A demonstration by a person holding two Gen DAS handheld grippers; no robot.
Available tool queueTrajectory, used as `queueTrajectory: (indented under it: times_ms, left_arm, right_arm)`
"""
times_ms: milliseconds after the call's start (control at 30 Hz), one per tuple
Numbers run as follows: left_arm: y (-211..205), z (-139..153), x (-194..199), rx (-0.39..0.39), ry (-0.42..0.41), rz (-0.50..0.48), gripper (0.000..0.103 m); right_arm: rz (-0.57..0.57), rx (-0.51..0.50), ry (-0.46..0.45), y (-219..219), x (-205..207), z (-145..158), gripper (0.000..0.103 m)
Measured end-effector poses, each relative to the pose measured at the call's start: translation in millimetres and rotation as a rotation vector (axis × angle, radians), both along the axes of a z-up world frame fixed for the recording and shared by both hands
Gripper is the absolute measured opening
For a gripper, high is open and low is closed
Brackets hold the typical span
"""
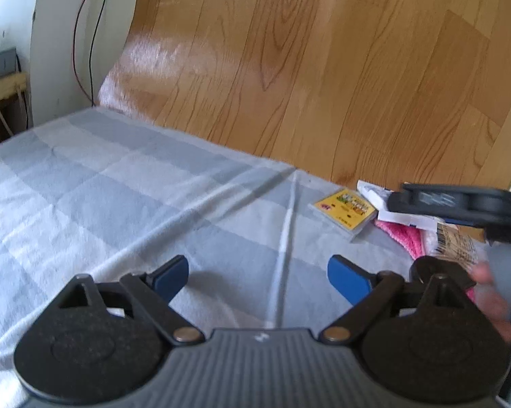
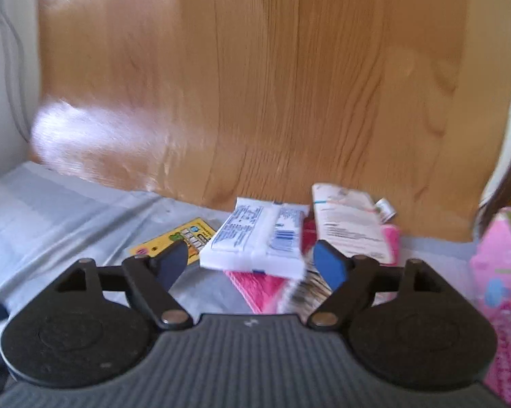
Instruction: Organize soft objects
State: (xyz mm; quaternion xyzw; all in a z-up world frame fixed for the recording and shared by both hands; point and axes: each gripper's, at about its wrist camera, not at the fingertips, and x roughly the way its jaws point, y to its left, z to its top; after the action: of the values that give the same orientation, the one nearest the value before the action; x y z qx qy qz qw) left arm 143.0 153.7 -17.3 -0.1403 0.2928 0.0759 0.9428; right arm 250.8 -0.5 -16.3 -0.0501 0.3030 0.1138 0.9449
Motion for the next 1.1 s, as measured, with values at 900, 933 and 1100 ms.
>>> queueTrajectory:
  times_ms: [900,933,1100]
  left_arm:
    - [-67,1,-27,-0.203,-0.045,-0.653,0.097]
    - [-84,0,-31,-0.171,-0.028,-0.703,0.097]
    - [-141,1,-53,-0.175,0.029,-0.844,0.097]
  right_arm:
    - [0.223,-0.117,-0.017,-211,-307,-27,0.083]
    - [0.187,-0.105,-0.028,-223,-318,-29,0.083]
    - [0.07,0.052,-0.035,-261,-341,-32,0.083]
